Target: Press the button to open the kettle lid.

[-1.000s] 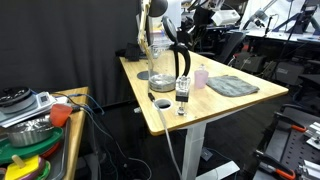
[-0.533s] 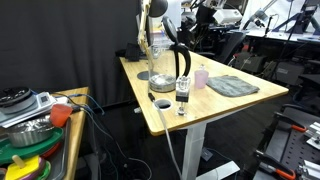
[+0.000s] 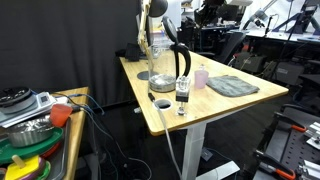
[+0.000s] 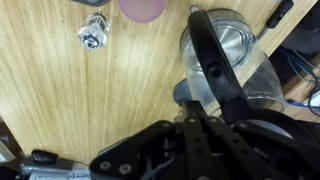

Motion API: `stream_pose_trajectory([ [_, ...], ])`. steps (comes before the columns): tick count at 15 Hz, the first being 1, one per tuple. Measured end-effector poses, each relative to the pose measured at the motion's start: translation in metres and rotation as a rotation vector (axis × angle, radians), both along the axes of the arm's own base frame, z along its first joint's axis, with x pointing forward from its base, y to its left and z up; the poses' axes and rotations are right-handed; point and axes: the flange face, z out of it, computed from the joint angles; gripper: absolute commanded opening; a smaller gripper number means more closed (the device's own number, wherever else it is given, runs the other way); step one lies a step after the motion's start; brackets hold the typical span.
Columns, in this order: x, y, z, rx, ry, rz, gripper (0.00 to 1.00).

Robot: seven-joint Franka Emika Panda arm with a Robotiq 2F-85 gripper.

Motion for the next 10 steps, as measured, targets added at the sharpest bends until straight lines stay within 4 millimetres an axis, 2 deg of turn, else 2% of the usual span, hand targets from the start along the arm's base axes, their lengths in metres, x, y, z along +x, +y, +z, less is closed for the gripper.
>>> stream_pose_trajectory([
  [1,-0.004,-0.003,0.003,-0.001,0.005,-0.006,0.29],
  [3,-0.012,-0.010,0.003,-0.013,0.033,-0.015,0.37],
  [4,-0.016,-0.014,0.001,-0.022,0.053,-0.020,0.19],
  [7,-0.017,-0.014,0.000,-0.023,0.057,-0.021,0.37],
  [10,-0.017,-0.014,-0.001,-0.023,0.057,-0.019,0.37],
])
